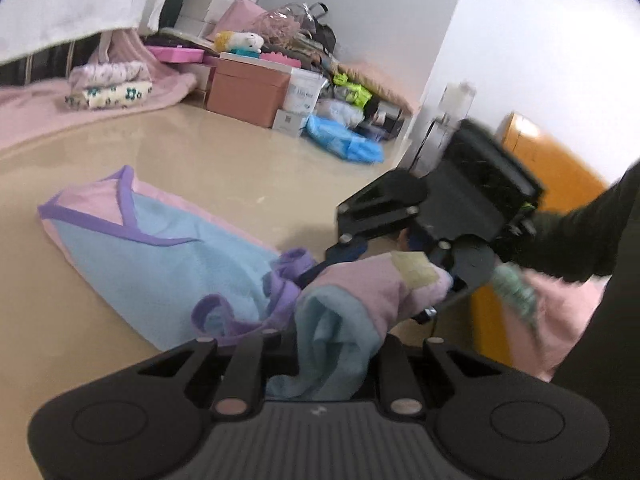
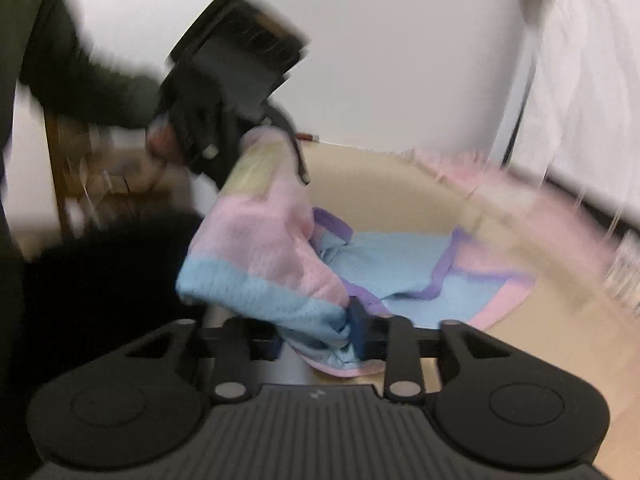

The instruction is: Fold clothes

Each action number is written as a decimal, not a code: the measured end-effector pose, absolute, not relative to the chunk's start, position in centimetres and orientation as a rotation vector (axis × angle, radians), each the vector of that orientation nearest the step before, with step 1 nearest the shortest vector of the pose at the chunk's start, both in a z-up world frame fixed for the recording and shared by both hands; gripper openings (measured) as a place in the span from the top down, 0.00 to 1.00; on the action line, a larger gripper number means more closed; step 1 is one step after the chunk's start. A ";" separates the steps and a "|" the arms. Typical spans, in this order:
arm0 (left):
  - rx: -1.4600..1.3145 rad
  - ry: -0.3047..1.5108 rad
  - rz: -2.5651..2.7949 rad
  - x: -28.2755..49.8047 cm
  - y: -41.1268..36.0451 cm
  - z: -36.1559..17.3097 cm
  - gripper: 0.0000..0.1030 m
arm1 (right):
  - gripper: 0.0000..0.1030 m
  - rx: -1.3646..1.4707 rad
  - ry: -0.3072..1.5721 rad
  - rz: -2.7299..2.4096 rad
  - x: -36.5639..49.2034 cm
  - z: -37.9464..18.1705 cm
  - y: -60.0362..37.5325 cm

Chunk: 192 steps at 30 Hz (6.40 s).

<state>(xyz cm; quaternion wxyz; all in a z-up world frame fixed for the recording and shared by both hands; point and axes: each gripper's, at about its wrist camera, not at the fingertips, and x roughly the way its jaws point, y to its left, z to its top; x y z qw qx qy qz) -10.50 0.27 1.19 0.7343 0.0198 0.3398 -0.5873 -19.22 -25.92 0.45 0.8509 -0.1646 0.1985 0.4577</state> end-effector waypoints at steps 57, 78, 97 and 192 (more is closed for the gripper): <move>-0.130 0.420 -0.535 -15.5 -0.2 2.3 0.66 | 0.90 0.034 0.535 0.531 -17.8 3.6 -25.0; -0.119 0.413 -0.344 -17.7 -3.5 -1.8 0.62 | 0.62 0.438 0.520 0.248 -21.9 0.2 -25.6; -0.243 0.347 -0.296 -19.1 -1.9 0.6 0.64 | 0.72 0.432 0.560 0.293 -19.4 1.0 -26.7; -0.091 0.846 -0.388 7.3 -0.8 2.1 0.94 | 0.94 0.081 0.824 0.409 5.5 1.4 -23.1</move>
